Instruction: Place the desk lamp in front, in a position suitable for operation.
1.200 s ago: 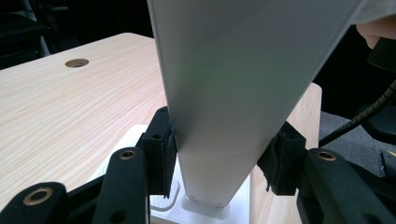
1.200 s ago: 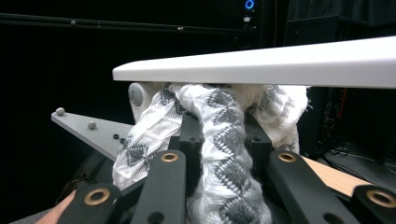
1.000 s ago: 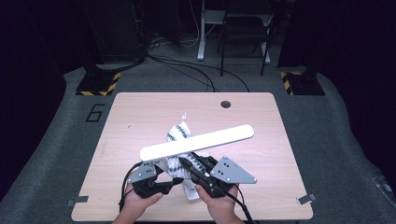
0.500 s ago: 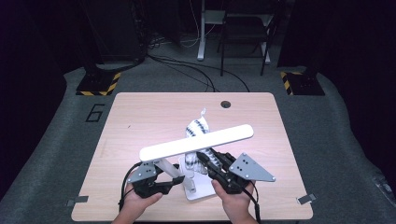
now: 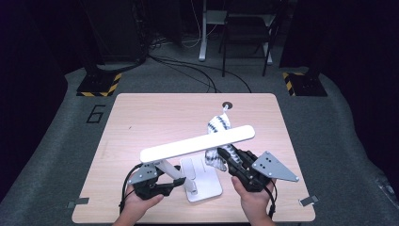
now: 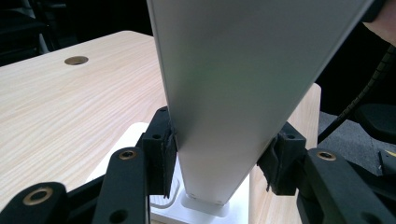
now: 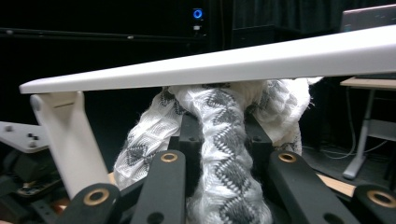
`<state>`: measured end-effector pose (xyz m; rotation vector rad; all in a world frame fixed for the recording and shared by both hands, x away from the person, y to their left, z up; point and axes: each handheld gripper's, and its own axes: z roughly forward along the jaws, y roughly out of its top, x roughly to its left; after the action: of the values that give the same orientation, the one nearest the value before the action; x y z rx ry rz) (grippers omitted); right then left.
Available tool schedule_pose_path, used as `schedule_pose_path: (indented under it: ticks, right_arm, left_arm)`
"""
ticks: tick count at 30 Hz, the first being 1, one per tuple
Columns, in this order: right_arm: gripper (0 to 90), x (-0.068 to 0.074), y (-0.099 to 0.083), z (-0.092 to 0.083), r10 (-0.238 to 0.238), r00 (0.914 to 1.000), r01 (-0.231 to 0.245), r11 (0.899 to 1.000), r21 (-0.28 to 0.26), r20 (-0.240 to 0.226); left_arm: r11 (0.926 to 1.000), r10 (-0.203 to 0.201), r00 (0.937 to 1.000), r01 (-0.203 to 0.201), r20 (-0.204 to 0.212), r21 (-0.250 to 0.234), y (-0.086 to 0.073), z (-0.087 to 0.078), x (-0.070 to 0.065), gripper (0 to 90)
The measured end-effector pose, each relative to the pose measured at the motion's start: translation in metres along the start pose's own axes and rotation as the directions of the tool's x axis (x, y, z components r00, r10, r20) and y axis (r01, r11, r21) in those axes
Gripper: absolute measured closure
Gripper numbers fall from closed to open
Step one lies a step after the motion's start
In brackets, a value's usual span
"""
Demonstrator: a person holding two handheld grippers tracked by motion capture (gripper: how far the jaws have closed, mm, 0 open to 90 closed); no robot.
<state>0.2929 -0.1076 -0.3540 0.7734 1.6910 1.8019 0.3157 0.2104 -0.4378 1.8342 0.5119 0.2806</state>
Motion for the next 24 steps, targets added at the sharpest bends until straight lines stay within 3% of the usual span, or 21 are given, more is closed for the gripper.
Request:
schedule_pose_path:
  ticks: [12,19,24]
  right_arm:
    - [74.5,-0.025,0.005,-0.016,-0.024,0.9967,0.026,1.0,-0.012,0.077]
    - [74.4,-0.032,0.008,-0.022,-0.06,0.995,0.06,0.998,0.004,0.08]
    - [74.3,-0.04,0.012,-0.026,-0.061,0.9971,0.06,0.998,0.022,0.044]
  left_arm:
    - [1.0,0.0,1.0,0.0,-0.002,0.003,0.0,-0.001,0.0,52.6]
    - [1.0,0.0,1.0,0.0,-0.002,0.004,0.0,-0.001,0.0,52.6]
    - [1.0,-0.001,1.0,0.001,-0.001,0.006,0.0,-0.001,0.0,52.6]
